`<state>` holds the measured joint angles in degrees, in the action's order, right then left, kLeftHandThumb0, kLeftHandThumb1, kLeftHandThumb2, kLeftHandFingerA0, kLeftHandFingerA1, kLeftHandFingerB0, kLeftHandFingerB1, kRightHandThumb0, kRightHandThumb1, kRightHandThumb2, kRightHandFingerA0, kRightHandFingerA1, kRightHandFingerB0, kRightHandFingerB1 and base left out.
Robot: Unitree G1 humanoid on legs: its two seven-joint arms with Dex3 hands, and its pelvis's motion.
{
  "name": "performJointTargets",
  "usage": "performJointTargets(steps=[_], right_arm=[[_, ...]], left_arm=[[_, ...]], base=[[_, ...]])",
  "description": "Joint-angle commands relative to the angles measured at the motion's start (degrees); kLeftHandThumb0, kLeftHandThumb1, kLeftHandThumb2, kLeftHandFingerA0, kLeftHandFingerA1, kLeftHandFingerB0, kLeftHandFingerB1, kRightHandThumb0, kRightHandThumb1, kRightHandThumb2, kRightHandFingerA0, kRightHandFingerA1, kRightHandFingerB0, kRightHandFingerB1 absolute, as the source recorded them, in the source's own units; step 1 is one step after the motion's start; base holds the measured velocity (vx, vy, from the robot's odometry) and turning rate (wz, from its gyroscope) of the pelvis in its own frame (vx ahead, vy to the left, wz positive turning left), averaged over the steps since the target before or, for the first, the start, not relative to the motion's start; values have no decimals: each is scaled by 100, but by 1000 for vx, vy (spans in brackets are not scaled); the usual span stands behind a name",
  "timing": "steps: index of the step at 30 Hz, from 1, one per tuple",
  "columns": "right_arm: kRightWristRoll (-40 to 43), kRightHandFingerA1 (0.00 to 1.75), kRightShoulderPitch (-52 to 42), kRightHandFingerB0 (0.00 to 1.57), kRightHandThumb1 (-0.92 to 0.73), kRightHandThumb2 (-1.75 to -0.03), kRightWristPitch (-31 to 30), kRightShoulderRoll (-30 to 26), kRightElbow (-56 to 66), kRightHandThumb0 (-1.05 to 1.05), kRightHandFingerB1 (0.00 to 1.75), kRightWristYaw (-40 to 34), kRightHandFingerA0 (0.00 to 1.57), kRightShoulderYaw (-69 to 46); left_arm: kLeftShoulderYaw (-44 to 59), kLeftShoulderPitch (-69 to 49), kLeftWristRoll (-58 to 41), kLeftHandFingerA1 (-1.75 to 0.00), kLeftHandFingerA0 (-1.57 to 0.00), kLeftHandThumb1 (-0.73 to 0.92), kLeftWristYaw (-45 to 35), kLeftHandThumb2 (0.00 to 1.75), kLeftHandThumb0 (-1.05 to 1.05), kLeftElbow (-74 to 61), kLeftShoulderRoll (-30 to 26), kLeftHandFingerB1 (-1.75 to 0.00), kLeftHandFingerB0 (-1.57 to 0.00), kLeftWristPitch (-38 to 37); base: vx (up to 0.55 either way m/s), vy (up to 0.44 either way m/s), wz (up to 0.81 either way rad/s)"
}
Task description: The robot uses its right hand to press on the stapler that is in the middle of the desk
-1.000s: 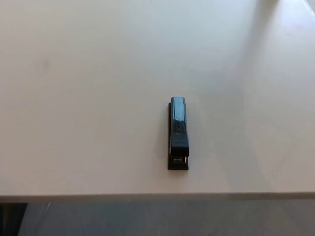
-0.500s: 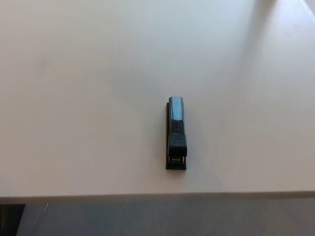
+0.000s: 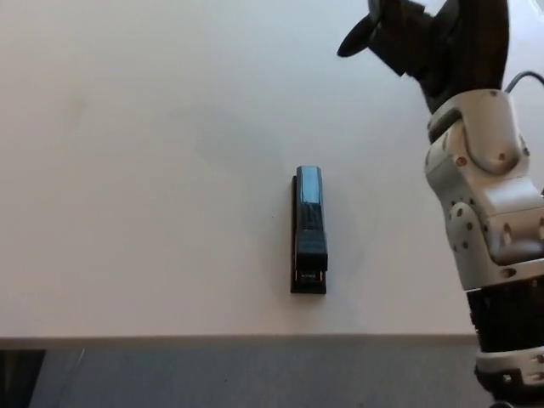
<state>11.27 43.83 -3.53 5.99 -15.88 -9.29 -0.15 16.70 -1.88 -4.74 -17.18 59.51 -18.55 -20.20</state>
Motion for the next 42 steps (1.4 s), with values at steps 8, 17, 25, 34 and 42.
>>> performJointTargets(steps=[8,17,25,34,42], right_arm=[[-503,128,529,78,-78,-68,846,632,-2719,-20,112,293,108,377],[-798,131,469,80,-77,-74,1362,989,-3780,-16,108,177,105,629],[-1056,130,418,76,-81,-72,1399,1080,-4450,-15,116,-23,105,799],[-1044,139,265,76,-76,-68,1708,1034,-5058,-21,121,85,105,617],[-1201,132,115,82,-79,-70,1809,1200,-5314,-14,94,-5,105,711]], left_arm=[[14,-11,-84,-50,-5,66,-198,107,-69,31,-169,-45,0,-217],[-9,22,-70,-51,-7,65,-252,106,-65,20,-202,-46,0,-251],[-79,37,-13,-52,-4,64,-219,118,-35,43,-231,-52,-3,-340],[-184,-13,27,-51,-4,65,-149,119,-35,26,-281,-51,-3,-355],[-231,-26,11,-52,-5,66,-136,120,-34,75,-280,-52,-5,-491]], base=[[0,0,0],[0,0,0],[0,0,0],[0,0,0],[0,0,0]])
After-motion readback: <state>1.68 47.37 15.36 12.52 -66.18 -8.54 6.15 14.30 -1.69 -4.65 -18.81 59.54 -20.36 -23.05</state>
